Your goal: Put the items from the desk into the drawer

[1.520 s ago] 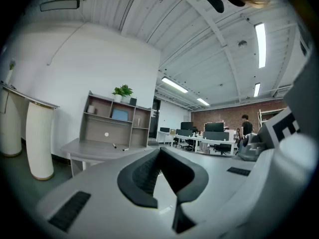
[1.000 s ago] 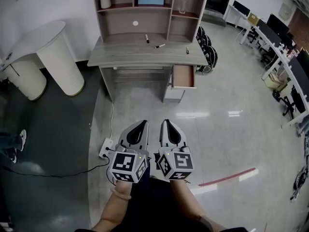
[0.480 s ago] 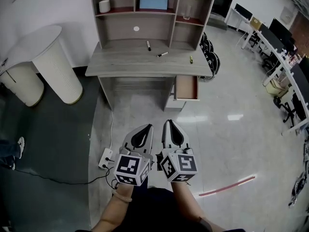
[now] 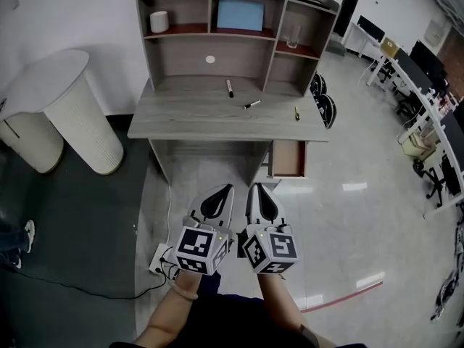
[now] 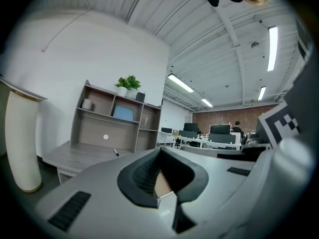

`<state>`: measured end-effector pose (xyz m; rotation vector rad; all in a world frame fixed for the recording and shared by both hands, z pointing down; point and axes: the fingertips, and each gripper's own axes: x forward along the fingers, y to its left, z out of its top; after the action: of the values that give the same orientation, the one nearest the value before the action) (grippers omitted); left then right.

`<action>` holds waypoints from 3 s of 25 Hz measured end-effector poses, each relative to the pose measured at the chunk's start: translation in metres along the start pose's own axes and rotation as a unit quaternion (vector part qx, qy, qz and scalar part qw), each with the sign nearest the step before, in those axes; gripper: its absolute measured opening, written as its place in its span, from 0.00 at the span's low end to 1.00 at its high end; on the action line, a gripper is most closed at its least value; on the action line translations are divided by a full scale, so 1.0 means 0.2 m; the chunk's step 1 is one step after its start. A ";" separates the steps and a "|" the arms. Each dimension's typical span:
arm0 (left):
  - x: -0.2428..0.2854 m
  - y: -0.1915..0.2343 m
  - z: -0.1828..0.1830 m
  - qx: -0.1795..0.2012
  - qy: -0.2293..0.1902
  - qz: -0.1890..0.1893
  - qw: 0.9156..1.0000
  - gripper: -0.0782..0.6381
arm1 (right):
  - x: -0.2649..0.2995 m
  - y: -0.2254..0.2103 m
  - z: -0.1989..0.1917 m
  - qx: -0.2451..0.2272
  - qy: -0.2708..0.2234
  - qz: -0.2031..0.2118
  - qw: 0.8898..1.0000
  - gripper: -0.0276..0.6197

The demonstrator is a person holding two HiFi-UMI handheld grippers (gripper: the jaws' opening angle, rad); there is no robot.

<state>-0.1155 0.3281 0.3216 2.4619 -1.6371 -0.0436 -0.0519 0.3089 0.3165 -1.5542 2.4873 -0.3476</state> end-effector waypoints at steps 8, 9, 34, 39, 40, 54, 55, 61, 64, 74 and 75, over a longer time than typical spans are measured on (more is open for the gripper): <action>0.19 0.13 0.06 0.010 0.004 -0.029 1.000 0.15 | 0.27 0.00 0.00 -0.004 0.001 -0.013 1.000 0.09; 0.21 0.15 0.05 0.010 0.006 -0.031 0.999 0.15 | 0.30 -0.01 -0.01 -0.004 0.001 -0.016 1.000 0.09; 0.39 0.45 -0.05 -0.004 0.045 -0.046 0.998 0.15 | 0.56 -0.06 -0.15 -0.013 0.027 -0.057 0.998 0.09; 0.41 0.48 -0.08 -0.007 0.054 -0.041 0.998 0.15 | 0.58 -0.09 -0.18 -0.011 0.034 -0.060 0.998 0.09; 0.42 0.48 -0.09 -0.009 0.053 -0.039 0.998 0.15 | 0.59 -0.09 -0.18 -0.012 0.034 -0.059 0.998 0.09; 0.73 0.62 -0.10 -0.019 0.064 -0.024 0.997 0.15 | 0.89 -0.26 -0.20 -0.009 0.050 -0.054 0.997 0.09; 0.77 0.63 -0.10 -0.021 0.066 -0.024 0.997 0.15 | 0.92 -0.28 -0.20 -0.007 0.052 -0.055 0.997 0.09; 1.02 0.69 -0.12 -0.027 0.080 -0.023 0.996 0.15 | 1.13 -0.45 -0.19 -0.006 0.064 -0.058 0.996 0.09; 1.14 0.72 -0.11 -0.025 0.083 -0.019 0.996 0.15 | 1.24 -0.53 -0.18 -0.004 0.067 -0.059 0.996 0.09; 1.51 0.80 -0.05 -0.025 0.085 -0.001 0.996 0.15 | 1.58 -0.72 -0.10 -0.003 0.067 -0.035 0.997 0.09; 1.55 0.80 -0.05 -0.023 0.084 -0.001 0.996 0.15 | 1.61 -0.75 -0.09 -0.003 0.065 -0.033 0.997 0.09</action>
<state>-0.1396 -0.0152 0.3816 2.3624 -1.5460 0.1215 -0.0687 -0.0427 0.3665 -1.6707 2.5385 -0.4673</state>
